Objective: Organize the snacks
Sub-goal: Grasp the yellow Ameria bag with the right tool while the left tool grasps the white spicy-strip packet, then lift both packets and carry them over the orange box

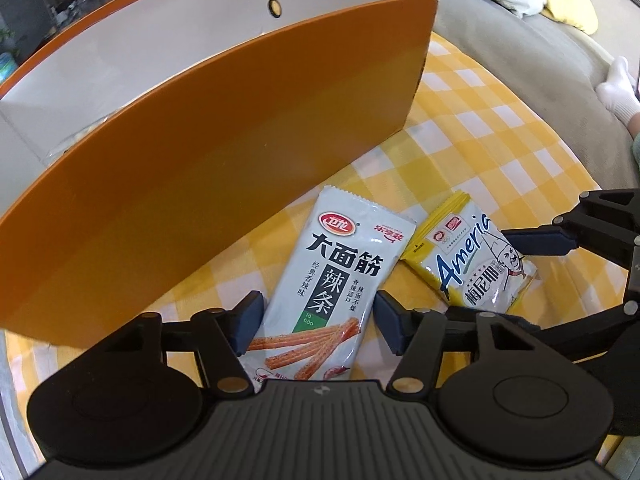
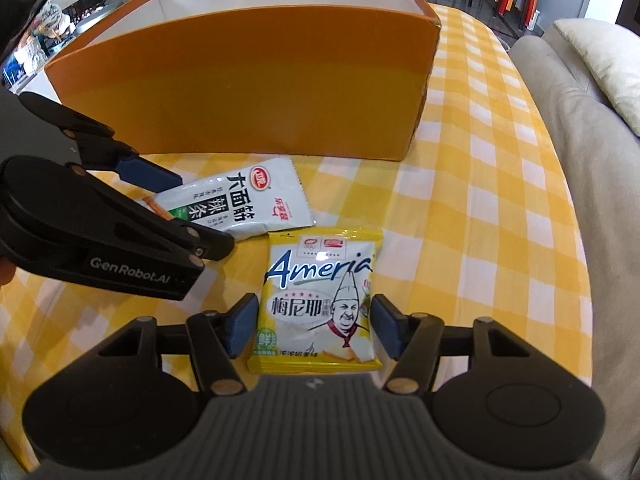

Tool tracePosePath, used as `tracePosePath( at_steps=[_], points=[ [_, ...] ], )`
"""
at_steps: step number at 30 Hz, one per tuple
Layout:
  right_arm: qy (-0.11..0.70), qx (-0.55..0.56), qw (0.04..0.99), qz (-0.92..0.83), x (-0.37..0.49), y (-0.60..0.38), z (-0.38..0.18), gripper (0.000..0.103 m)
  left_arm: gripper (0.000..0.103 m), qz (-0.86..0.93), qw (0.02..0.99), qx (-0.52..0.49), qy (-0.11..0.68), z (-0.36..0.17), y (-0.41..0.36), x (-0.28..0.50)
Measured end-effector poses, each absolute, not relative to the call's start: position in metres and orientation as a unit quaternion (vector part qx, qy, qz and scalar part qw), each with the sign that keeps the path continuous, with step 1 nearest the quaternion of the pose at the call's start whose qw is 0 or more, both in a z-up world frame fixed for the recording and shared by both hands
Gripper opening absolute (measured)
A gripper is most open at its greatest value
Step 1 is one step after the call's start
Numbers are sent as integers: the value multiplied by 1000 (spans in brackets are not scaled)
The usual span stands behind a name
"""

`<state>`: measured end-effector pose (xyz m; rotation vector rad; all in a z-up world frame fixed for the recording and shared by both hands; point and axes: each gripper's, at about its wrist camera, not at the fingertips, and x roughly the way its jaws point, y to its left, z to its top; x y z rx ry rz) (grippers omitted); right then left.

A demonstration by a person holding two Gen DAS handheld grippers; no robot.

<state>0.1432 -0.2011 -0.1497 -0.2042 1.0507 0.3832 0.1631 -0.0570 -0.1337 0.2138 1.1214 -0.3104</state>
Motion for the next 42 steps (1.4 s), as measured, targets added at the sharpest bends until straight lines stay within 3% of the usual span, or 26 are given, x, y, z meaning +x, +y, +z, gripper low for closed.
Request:
tracePosePath(
  at_steps=[3,11,15,17,19,24,26,28,29,42],
  points=[
    [496,-104,843,180,142,-200,-149,52,68,-130,829,89,536,-133,-55,159],
    [508,-88,840,170,146,-203,-147,51,65,-78,824,22,560,-131,-43,154],
    [520,-77,834,166,147,-207,-146,51,65,-73,818,37,570,-133,-47,153],
    [523,-83,832,165,145,-207,-146,51,69,-75,818,46,568,-134,-50,153],
    [523,-91,831,166,143,-206,-147,51,80,-80,822,50,562,-136,-52,153],
    [522,-92,831,168,140,-207,-148,51,89,-91,837,68,535,-142,-60,152],
    [522,-91,831,167,140,-207,-148,51,86,-93,840,62,532,-142,-60,152],
    [522,-95,832,166,140,-206,-148,51,69,-91,843,61,527,-140,-60,151],
    [521,-97,832,165,140,-205,-148,51,67,-89,843,63,527,-139,-61,151],
    [514,-95,836,165,125,-201,-135,51,60,-86,850,23,519,-121,-46,123]
  ],
)
